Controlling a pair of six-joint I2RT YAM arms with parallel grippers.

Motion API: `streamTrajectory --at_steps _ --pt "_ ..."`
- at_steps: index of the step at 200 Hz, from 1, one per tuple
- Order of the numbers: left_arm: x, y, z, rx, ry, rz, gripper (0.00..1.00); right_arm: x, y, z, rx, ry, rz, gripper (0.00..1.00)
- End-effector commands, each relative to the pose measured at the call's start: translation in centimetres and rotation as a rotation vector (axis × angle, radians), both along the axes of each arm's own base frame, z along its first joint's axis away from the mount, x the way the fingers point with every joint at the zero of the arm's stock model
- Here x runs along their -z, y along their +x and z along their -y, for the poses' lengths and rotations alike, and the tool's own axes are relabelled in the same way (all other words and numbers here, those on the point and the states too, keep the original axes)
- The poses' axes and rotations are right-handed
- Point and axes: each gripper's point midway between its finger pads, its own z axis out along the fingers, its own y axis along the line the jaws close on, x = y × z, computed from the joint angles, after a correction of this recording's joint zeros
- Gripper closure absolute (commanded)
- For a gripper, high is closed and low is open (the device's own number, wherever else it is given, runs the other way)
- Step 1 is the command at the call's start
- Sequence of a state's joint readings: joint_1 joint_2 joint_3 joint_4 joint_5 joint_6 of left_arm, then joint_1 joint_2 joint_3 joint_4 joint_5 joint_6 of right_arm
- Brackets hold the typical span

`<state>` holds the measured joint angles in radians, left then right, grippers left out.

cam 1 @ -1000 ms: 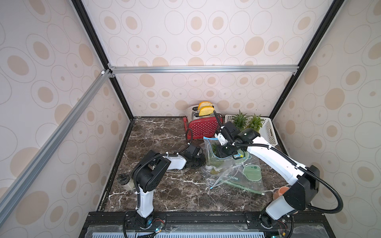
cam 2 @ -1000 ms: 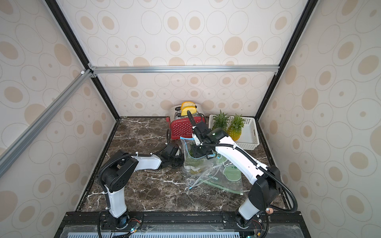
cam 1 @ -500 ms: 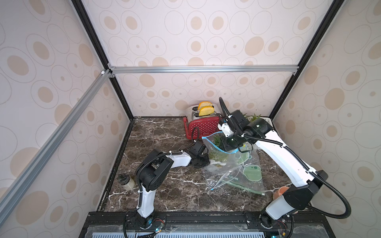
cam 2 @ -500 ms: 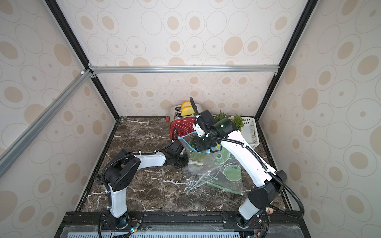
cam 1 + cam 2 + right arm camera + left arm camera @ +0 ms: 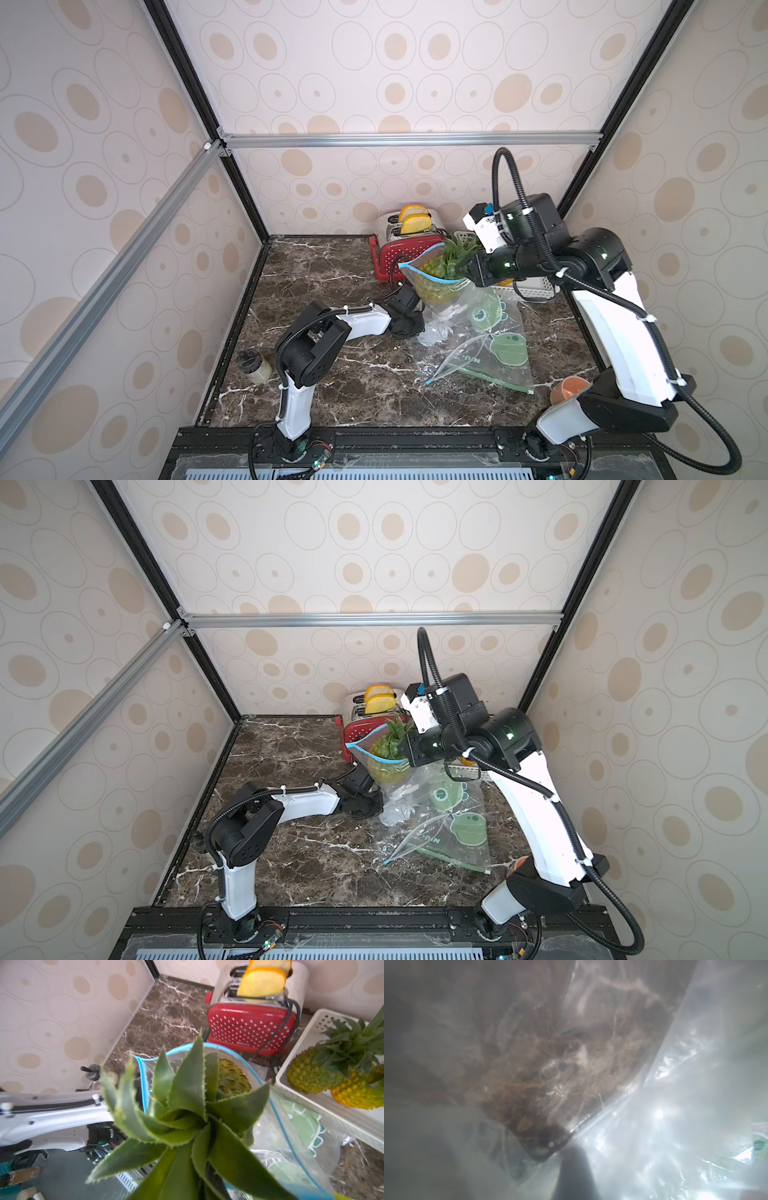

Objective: Open the zip-top bag and take out the pineapple
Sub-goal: Pick up the pineapple from the zipper food storage bag.

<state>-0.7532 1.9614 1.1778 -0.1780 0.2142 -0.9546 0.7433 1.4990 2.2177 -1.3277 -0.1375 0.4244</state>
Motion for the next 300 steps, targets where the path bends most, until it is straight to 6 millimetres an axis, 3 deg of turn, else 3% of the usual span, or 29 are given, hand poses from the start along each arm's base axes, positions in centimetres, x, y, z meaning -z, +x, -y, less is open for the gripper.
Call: streamTrajectory --at_steps 1,19,42,60,76,90,104,138,148,161,213,251,281,300 --pt "5.4 -5.3 -6.2 -0.010 0.286 -0.169 1.00 -6.4 -1.3 0.0 -0.044 0.193 0.192 1.00" --pt "4.8 -5.5 -7.3 -0.048 0.303 -0.149 1.00 -5.8 -1.4 0.8 -0.016 0.180 0.207 1.00" --pt "4.9 -5.5 -7.1 -0.049 0.304 -0.160 1.00 -6.7 -1.6 1.4 -0.007 0.195 0.234 1.00" --pt "3.1 -4.8 -6.9 -0.060 0.266 -0.100 1.00 -6.9 -1.9 1.5 -0.006 0.206 0.230 1.00" --pt "-0.2 -3.9 -7.4 -0.100 0.226 0.006 1.00 -6.3 -1.8 1.5 0.004 0.206 0.222 1.00" --pt "-3.6 -3.7 -8.8 -0.177 0.172 0.107 0.83 -5.8 -1.7 1.4 0.009 0.214 0.211 1.00" --pt "-7.1 -4.0 -10.6 -0.272 0.090 0.201 0.74 -5.5 -1.5 1.3 0.021 0.219 0.196 1.00" --pt "-16.0 -6.1 -16.7 -0.416 0.028 0.394 0.70 -4.3 -1.0 0.6 0.060 0.256 0.129 1.00" --pt "-17.5 -6.7 -18.5 -0.443 0.060 0.417 0.70 -3.7 -0.7 0.5 0.078 0.262 0.111 1.00" --pt "-18.6 -7.0 -19.5 -0.449 0.062 0.426 0.70 -2.6 -0.3 0.6 0.101 0.241 0.099 1.00" --pt "-18.1 -4.4 -15.3 -0.389 -0.123 0.461 0.71 0.9 2.6 1.5 0.165 0.101 0.107 1.00" --pt "-18.6 -2.0 -12.8 -0.382 -0.294 0.545 0.75 5.0 5.9 2.6 0.225 0.138 -0.004 1.00" --pt "-18.8 0.2 -11.5 -0.361 -0.328 0.577 0.74 7.9 8.5 3.7 0.268 0.131 -0.050 1.00" --pt "-18.5 1.9 -9.6 -0.321 -0.341 0.563 0.73 8.8 9.8 4.0 0.275 0.087 -0.054 1.00"
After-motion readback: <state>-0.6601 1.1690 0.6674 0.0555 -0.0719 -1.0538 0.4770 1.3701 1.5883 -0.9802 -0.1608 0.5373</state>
